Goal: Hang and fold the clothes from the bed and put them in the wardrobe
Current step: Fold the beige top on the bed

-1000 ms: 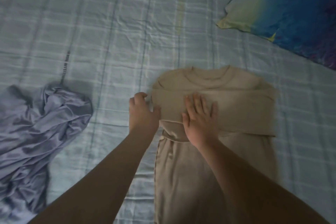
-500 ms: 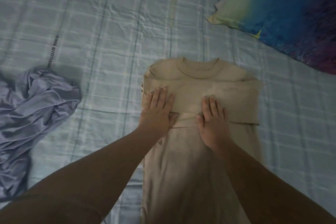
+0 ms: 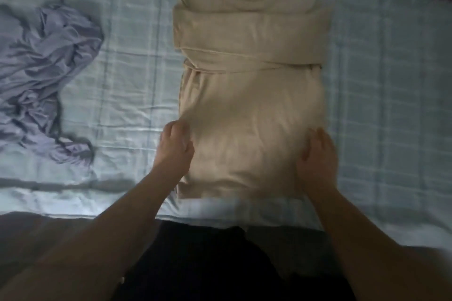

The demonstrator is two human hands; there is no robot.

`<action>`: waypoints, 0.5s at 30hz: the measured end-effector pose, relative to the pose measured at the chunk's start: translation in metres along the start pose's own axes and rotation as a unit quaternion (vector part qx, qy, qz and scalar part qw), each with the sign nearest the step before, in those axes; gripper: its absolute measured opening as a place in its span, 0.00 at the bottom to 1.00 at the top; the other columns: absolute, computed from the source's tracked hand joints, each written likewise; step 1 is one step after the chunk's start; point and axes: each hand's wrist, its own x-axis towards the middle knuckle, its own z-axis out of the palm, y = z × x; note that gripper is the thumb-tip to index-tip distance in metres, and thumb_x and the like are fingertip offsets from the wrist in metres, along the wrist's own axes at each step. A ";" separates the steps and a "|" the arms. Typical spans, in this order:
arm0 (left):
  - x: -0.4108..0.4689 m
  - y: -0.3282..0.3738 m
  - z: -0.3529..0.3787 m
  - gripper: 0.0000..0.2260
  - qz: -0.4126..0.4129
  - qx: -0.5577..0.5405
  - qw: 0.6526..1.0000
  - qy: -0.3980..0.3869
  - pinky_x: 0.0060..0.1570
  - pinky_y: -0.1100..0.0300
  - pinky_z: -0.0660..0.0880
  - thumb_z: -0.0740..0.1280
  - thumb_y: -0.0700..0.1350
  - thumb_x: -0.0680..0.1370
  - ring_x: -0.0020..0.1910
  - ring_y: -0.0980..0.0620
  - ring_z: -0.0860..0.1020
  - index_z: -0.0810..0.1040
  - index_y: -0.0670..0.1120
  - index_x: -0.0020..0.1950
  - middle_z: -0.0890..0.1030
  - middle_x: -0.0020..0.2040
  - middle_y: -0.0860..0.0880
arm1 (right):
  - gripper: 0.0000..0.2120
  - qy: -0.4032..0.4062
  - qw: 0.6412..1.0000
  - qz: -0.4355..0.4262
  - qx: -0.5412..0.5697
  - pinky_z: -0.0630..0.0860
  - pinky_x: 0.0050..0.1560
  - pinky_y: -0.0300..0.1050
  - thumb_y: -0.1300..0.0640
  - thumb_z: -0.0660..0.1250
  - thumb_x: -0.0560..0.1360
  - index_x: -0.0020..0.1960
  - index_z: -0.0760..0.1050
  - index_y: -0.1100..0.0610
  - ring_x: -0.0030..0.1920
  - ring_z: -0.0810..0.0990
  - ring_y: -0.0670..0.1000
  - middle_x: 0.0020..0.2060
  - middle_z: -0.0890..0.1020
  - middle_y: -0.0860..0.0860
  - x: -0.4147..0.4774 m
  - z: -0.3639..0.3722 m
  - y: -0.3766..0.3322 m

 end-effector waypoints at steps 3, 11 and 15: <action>-0.034 -0.005 0.012 0.23 -0.162 -0.044 0.986 0.007 0.52 0.49 0.77 0.67 0.43 0.75 0.52 0.47 0.78 0.68 0.48 0.70 0.72 0.63 0.45 | 0.32 0.018 0.978 0.134 0.160 0.66 0.70 0.53 0.63 0.65 0.68 0.72 0.68 0.63 0.68 0.71 0.62 0.68 0.73 0.63 -0.032 -0.006 0.025; -0.077 -0.012 0.010 0.09 -0.330 -0.050 0.939 -0.089 0.28 0.60 0.70 0.69 0.45 0.74 0.31 0.48 0.76 0.75 0.43 0.50 0.78 0.37 0.47 | 0.12 -0.126 0.943 0.253 0.176 0.73 0.46 0.48 0.61 0.66 0.74 0.55 0.78 0.67 0.44 0.79 0.59 0.51 0.82 0.66 -0.037 -0.014 0.065; -0.085 -0.007 0.001 0.05 -0.313 -0.113 0.940 -0.077 0.29 0.60 0.70 0.67 0.43 0.77 0.31 0.50 0.74 0.75 0.41 0.47 0.77 0.36 0.45 | 0.09 -0.116 0.879 0.282 0.366 0.77 0.52 0.55 0.63 0.68 0.76 0.55 0.77 0.65 0.46 0.80 0.59 0.54 0.81 0.65 -0.041 -0.024 0.071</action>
